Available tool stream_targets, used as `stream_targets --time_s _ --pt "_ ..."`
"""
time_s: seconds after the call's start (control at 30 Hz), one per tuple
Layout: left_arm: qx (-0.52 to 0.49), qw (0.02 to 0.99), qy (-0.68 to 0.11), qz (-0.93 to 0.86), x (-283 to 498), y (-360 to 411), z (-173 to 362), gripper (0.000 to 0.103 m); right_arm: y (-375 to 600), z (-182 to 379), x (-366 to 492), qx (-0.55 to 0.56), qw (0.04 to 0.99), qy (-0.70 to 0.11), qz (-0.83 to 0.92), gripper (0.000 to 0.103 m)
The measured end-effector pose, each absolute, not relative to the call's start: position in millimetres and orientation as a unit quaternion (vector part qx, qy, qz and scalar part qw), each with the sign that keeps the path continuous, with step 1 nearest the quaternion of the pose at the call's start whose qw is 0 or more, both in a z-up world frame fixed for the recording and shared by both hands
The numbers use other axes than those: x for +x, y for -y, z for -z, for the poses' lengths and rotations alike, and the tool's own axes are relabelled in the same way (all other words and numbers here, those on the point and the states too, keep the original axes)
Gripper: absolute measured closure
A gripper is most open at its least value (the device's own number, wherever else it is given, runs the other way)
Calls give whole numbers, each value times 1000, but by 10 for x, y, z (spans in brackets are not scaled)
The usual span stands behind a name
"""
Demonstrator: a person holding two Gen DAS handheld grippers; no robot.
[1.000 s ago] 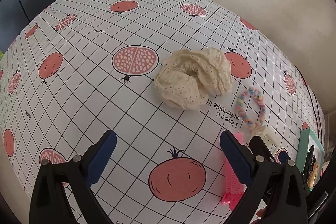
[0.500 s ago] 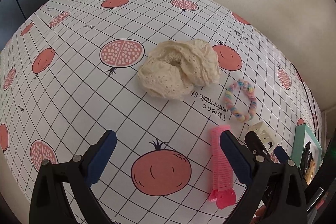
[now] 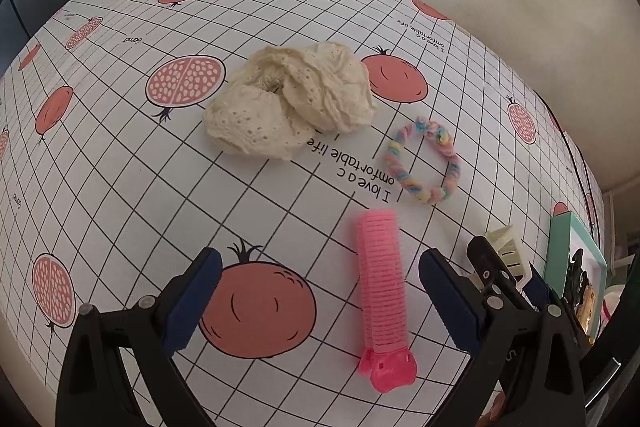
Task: Organize objects
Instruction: 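Grasp the pink hair roller with the left gripper while the right grasps the white clip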
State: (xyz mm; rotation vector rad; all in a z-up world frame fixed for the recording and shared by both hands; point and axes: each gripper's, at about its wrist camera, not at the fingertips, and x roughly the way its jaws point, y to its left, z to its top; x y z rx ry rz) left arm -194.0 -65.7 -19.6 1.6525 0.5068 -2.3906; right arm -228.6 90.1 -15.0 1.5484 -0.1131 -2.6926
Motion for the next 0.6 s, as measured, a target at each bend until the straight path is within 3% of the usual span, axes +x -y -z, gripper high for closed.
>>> stream_targets --time_s 0.37,0.43,0.47,0.6 --pt "548 85 -160 817 -1971 549 188 9 -1001 142 -2263 499 25 39 865 43" --pt "547 88 -159 817 -1958 548 182 18 -1017 141 -2262 499 26 41 865 43" --pt "550 92 -155 816 -1957 547 186 29 -1029 141 -2262 499 26 44 865 43" --pt "553 88 -152 814 -1956 541 212 31 -1054 137 -2262 500 28 49 864 43"
